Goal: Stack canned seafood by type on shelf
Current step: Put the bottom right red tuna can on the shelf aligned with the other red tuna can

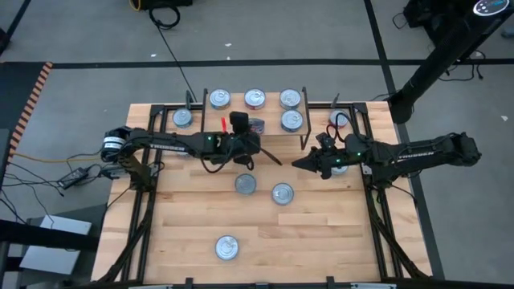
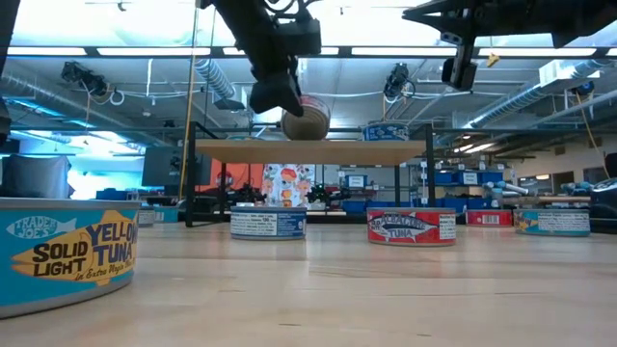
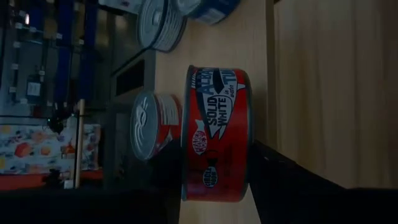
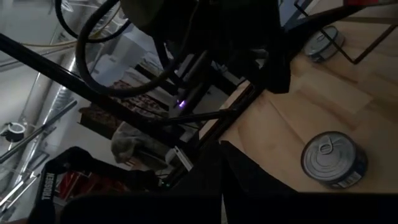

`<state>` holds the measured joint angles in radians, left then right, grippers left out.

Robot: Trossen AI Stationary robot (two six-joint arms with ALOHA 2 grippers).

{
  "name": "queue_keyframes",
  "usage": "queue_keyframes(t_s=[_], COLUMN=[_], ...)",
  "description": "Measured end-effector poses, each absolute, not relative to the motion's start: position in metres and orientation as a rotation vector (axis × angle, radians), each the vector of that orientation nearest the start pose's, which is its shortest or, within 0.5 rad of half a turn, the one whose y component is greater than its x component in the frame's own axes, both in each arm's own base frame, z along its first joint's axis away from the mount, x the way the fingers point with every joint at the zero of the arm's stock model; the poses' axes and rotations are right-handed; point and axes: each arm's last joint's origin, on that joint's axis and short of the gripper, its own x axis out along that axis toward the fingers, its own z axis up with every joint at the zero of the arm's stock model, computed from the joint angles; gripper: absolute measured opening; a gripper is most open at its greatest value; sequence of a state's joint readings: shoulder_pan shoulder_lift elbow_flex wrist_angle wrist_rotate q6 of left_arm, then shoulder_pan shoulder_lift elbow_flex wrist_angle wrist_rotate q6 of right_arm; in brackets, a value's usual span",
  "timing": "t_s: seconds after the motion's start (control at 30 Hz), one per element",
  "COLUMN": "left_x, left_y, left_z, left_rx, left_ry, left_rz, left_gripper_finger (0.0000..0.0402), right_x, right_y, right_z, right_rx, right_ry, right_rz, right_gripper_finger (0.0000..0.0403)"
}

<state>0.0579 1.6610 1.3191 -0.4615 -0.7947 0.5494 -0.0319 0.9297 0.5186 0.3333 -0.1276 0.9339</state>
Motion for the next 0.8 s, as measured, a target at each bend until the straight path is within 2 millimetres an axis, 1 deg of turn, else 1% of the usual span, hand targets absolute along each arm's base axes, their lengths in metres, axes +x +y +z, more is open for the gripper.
queue_keyframes(t_s=[0.23, 0.3, 0.4, 0.5, 0.8], left_x=[0.357, 0.357, 0.358, 0.358, 0.352], left_y=[0.042, 0.042, 0.042, 0.044, 0.061], left_z=[0.275, 0.275, 0.272, 0.275, 0.272], left_rx=[0.772, 0.77, 0.758, 0.727, 0.632], left_ry=[0.979, 0.978, 1.001, 0.978, 1.018], left_rz=[0.559, 0.554, 0.5, 0.469, 0.548], left_gripper_finger=[0.0151, 0.0167, 0.0195, 0.0206, 0.0212], right_x=[0.207, 0.207, 0.207, 0.207, 0.207], right_y=[-0.003, -0.002, -0.002, -0.002, -0.002], right_z=[0.264, 0.264, 0.264, 0.264, 0.264], right_rx=[0.94, 0.94, 0.945, 0.946, 0.947], right_ry=[0.121, 0.123, 0.126, 0.126, 0.126], right_rz=[0.055, 0.057, 0.056, 0.056, 0.056], right_gripper_finger=[0.0003, 0.0003, 0.0003, 0.0003, 0.0003])
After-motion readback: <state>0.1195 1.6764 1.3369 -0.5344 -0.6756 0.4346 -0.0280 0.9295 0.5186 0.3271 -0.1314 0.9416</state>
